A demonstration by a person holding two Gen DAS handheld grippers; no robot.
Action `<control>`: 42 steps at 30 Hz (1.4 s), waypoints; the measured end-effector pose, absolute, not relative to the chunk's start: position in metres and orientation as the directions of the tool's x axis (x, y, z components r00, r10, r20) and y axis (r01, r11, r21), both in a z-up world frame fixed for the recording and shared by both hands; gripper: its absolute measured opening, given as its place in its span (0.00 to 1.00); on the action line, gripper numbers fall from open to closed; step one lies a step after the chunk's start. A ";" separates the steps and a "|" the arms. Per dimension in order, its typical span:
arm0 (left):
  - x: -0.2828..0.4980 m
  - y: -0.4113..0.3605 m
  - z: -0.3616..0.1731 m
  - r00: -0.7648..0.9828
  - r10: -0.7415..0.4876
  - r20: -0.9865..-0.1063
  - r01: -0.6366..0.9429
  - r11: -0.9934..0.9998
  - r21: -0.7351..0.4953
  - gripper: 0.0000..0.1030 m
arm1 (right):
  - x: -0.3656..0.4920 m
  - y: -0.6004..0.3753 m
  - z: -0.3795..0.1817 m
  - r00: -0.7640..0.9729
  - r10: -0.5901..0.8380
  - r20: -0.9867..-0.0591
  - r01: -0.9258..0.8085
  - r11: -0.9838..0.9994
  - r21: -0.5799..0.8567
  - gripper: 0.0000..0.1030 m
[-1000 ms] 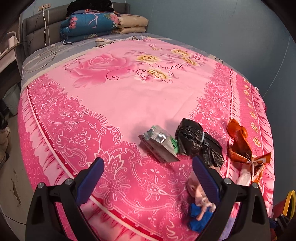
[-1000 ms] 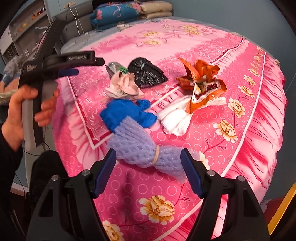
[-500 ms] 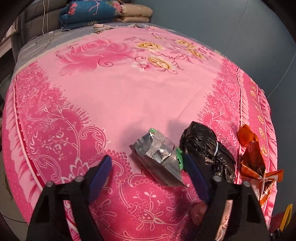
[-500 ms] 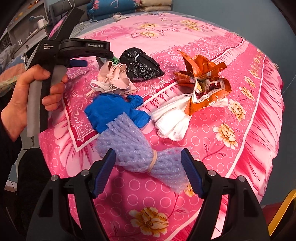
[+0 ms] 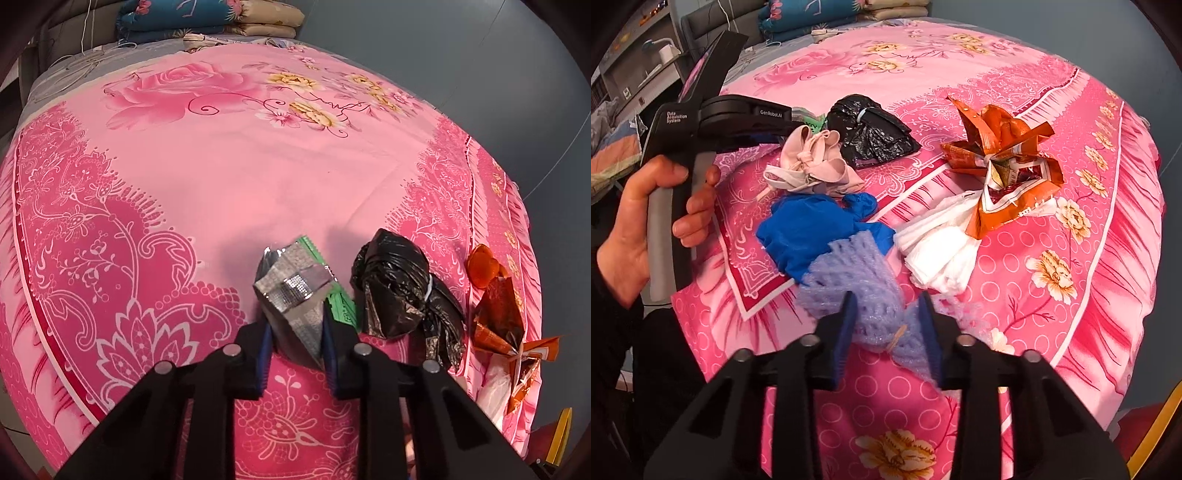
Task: Collect trash
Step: 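Grasp the silver wrapper with the left gripper while the right gripper grasps the purple foam net, then carry the silver wrapper and purple foam net over the yellow-rimmed bin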
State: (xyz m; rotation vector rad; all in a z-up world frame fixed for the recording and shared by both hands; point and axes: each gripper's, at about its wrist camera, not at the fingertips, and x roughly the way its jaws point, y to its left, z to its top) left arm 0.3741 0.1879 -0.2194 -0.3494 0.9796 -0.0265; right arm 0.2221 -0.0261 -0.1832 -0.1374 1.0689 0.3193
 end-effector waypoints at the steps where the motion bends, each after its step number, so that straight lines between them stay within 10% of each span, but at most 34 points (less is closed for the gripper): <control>1: 0.372 0.189 -0.219 0.563 -0.184 -0.806 -0.134 0.942 -0.308 0.21 | 0.222 -0.027 -0.183 0.444 0.192 -0.875 -0.320 0.946 0.045 0.26; 14: 0.335 0.198 -0.189 0.604 -0.177 -0.777 -0.127 0.941 -0.314 0.20 | 0.203 -0.036 -0.157 0.462 0.251 -0.850 -0.308 0.945 0.112 0.07; 42: 0.226 0.174 -0.111 0.716 -0.171 -0.676 -0.051 0.954 -0.296 0.20 | 0.154 -0.086 -0.084 0.517 0.431 -0.739 -0.289 0.901 0.323 0.07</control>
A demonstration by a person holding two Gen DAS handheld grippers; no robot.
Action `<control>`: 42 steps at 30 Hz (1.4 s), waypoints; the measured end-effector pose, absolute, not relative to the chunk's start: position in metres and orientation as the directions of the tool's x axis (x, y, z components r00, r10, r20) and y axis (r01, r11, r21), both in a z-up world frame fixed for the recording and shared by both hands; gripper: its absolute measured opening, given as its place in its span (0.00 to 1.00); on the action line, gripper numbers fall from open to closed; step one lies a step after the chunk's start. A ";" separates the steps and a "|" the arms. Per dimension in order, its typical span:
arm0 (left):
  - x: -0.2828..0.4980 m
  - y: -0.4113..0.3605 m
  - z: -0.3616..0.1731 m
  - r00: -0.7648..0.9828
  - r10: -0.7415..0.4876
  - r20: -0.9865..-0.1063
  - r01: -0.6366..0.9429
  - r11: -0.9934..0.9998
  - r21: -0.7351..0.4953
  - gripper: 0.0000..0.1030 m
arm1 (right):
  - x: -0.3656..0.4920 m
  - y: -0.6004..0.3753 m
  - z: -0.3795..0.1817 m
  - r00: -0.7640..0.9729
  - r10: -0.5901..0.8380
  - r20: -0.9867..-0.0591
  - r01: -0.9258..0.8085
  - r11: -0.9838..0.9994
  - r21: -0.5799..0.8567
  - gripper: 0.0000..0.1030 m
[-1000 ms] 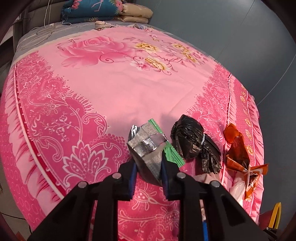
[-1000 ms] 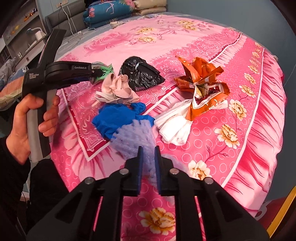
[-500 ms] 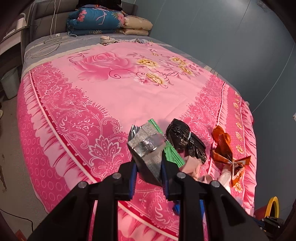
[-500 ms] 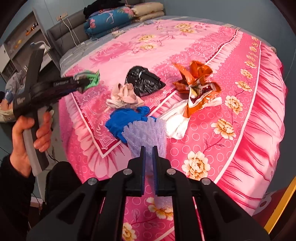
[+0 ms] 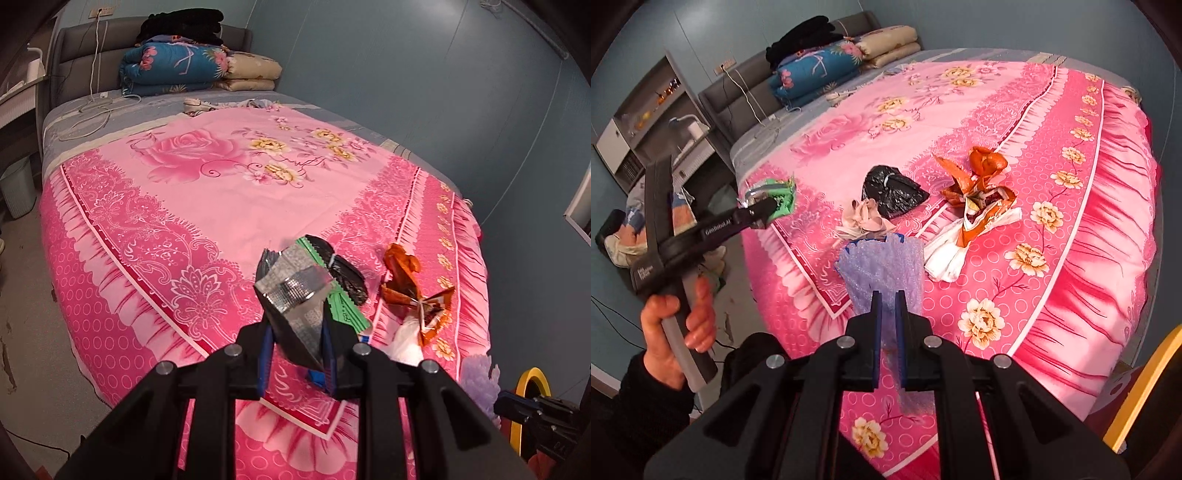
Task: Collect trash
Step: 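Carry the silver wrapper and purple foam net over the yellow-rimmed bin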
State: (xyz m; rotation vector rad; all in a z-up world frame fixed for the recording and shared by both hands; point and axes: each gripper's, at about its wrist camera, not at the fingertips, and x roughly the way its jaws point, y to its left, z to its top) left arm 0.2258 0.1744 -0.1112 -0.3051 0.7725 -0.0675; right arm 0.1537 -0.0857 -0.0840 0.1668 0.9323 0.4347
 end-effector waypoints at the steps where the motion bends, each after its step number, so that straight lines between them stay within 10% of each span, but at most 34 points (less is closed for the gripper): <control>1: 0.223 0.171 -0.109 0.719 -0.171 -0.674 -0.042 0.957 -0.287 0.20 | 0.152 -0.087 -0.081 0.521 0.434 -0.734 -0.291 0.900 0.326 0.07; 42: 0.155 0.049 -0.036 0.744 -0.323 -0.586 0.248 0.946 -0.207 0.20 | 0.067 -0.195 0.055 0.744 0.414 -0.525 -0.245 0.899 0.363 0.07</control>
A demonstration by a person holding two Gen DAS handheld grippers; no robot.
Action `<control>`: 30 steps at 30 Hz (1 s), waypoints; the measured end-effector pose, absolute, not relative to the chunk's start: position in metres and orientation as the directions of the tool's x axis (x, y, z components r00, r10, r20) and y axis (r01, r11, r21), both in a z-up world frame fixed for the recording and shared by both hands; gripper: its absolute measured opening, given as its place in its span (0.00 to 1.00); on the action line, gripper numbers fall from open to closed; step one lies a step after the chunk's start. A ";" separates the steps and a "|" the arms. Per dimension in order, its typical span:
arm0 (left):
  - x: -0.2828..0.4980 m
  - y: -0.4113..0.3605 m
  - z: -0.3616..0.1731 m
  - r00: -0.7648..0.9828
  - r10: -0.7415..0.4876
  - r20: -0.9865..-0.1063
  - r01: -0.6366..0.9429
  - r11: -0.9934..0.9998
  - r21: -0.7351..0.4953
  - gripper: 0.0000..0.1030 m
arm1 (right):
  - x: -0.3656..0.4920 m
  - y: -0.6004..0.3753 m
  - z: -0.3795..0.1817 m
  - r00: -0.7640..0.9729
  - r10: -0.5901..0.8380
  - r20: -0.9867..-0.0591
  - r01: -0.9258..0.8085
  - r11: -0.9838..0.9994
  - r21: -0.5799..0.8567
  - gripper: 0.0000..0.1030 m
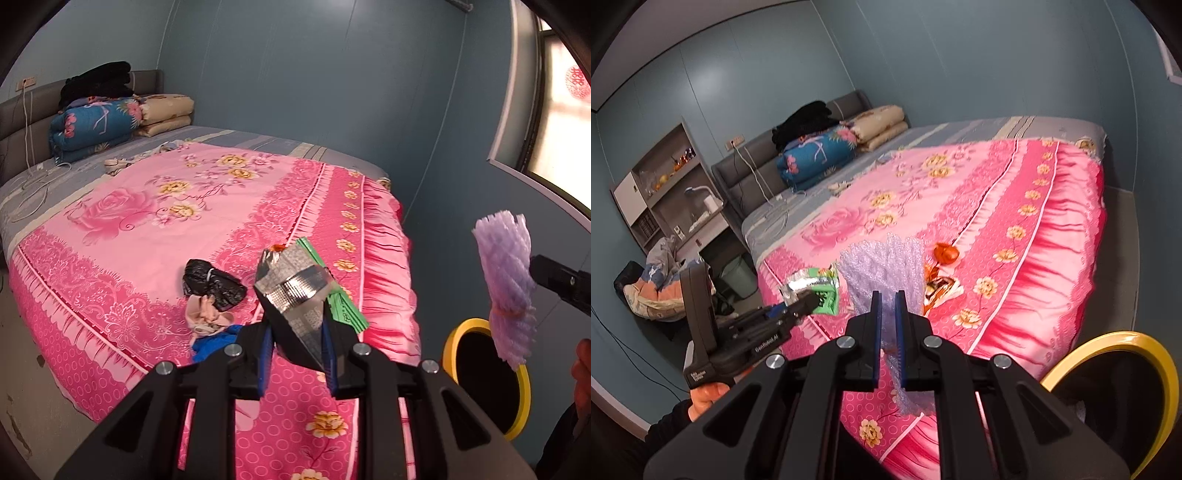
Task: Collect trash
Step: 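Carry the silver wrapper and purple foam net over the yellow-rimmed bin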
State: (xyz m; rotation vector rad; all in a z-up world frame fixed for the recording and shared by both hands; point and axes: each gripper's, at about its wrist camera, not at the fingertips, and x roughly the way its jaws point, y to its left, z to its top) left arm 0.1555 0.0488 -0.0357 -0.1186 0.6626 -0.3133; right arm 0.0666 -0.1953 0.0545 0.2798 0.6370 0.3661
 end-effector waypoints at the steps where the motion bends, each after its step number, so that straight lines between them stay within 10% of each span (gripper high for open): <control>1: 0.154 0.045 -0.034 0.743 -0.329 -0.582 0.255 0.944 -0.208 0.20 | 0.063 -0.198 0.058 0.749 0.412 -0.519 -0.244 0.900 0.362 0.07; 30: 0.116 -0.077 -0.011 0.667 -0.495 -0.557 0.487 0.855 -0.177 0.20 | -0.018 -0.324 0.087 0.905 0.222 -0.363 -0.042 0.895 0.443 0.07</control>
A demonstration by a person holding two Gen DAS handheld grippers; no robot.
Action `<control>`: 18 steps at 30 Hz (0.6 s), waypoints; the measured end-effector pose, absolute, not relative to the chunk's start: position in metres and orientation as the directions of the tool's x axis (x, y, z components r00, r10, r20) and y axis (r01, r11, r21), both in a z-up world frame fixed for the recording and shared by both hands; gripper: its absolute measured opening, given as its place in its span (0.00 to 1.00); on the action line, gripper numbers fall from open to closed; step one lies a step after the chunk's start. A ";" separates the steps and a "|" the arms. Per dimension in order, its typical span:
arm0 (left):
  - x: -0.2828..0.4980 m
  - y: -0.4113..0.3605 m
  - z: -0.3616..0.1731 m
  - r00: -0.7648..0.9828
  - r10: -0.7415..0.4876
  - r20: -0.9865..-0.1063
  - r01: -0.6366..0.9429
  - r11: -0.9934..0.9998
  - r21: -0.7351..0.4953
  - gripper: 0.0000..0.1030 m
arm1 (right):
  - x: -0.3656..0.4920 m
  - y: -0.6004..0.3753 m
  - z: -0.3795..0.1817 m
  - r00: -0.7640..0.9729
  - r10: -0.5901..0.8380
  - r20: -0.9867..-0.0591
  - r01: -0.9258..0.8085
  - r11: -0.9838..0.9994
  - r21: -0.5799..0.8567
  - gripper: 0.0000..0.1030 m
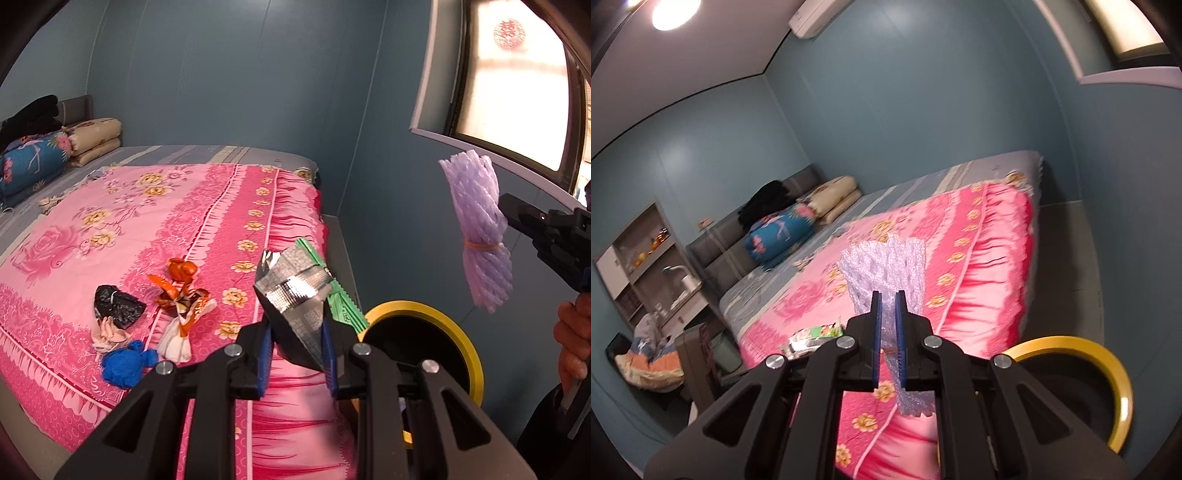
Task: Collect trash
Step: 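Carry the silver wrapper and purple foam net over the yellow-rimmed bin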
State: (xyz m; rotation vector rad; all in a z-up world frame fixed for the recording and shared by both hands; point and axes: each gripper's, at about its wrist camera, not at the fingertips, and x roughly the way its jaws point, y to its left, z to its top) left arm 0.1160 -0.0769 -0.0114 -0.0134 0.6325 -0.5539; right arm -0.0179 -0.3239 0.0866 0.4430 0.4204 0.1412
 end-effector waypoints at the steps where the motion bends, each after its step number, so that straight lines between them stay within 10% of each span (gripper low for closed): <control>1: 0.116 -0.081 -0.011 0.661 -0.502 -0.557 0.496 0.850 -0.177 0.21 | -0.020 -0.328 0.087 0.907 0.218 -0.359 -0.037 0.892 0.450 0.07; 18: 0.101 -0.141 -0.013 0.570 -0.567 -0.595 0.605 0.780 -0.163 0.21 | -0.047 -0.375 0.094 0.937 0.126 -0.327 0.056 0.867 0.495 0.07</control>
